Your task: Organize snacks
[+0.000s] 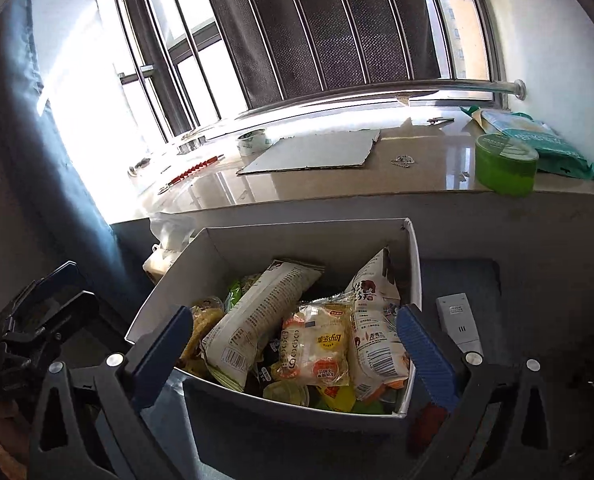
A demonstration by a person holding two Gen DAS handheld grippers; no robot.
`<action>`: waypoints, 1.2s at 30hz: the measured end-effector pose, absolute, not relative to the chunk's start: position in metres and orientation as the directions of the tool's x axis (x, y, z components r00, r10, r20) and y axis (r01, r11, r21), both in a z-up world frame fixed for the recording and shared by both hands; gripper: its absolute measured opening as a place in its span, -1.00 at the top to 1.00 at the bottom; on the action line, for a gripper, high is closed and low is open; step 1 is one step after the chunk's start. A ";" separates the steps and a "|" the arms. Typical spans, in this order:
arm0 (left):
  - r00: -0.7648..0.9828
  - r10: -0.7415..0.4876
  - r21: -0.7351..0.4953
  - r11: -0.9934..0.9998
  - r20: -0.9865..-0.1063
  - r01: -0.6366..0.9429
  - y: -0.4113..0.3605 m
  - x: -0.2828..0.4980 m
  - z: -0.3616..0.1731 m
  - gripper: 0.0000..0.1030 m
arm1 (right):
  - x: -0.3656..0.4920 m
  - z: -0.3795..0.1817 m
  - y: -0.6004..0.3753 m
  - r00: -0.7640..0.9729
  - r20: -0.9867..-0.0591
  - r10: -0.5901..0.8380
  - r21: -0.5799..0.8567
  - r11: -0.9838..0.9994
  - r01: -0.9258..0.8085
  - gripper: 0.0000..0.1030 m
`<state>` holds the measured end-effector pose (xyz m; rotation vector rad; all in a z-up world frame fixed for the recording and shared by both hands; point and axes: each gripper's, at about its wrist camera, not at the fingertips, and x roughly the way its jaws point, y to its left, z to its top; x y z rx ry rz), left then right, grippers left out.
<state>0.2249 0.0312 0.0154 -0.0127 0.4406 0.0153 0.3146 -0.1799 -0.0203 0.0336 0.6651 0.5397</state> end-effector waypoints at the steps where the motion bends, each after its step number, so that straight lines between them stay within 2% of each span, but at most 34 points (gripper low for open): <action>1: 0.909 0.006 -0.016 1.000 -0.418 -0.013 0.030 0.217 0.019 -1.00 | 0.306 -0.016 -0.180 0.677 -0.564 0.473 0.169 0.868 -0.466 -1.00; 7: 0.897 -0.023 -0.044 0.999 -0.441 0.004 0.013 0.165 0.031 -1.00 | 0.236 0.011 -0.185 0.765 -0.470 0.440 0.045 0.878 -0.477 -1.00; 14: 0.874 -0.028 -0.073 0.997 -0.486 -0.009 -0.008 0.082 0.014 -1.00 | 0.150 0.006 -0.214 0.692 -0.467 0.551 0.123 0.815 -0.566 -1.00; 17: 0.865 -0.014 -0.093 0.995 -0.501 -0.038 -0.014 0.047 0.002 -1.00 | 0.116 -0.005 -0.231 0.694 -0.476 0.540 0.129 0.824 -0.552 -1.00; 19: 0.858 0.005 -0.087 0.995 -0.514 -0.058 -0.019 0.027 -0.007 -1.00 | 0.100 -0.015 -0.239 0.677 -0.522 0.518 0.151 0.838 -0.524 -1.00; 22: 0.851 -0.025 -0.126 0.991 -0.525 -0.049 -0.022 0.001 -0.018 -1.00 | 0.069 -0.026 -0.251 0.688 -0.527 0.500 0.159 0.853 -0.498 -1.00; 25: 0.836 -0.062 -0.148 0.989 -0.545 -0.023 -0.028 -0.009 -0.023 -1.00 | 0.047 -0.035 -0.255 0.700 -0.531 0.477 0.136 0.864 -0.485 -1.00; 36: 0.844 -0.041 -0.108 0.994 -0.534 -0.020 -0.038 -0.012 -0.017 -1.00 | 0.034 -0.030 -0.254 0.695 -0.522 0.495 0.142 0.854 -0.501 -1.00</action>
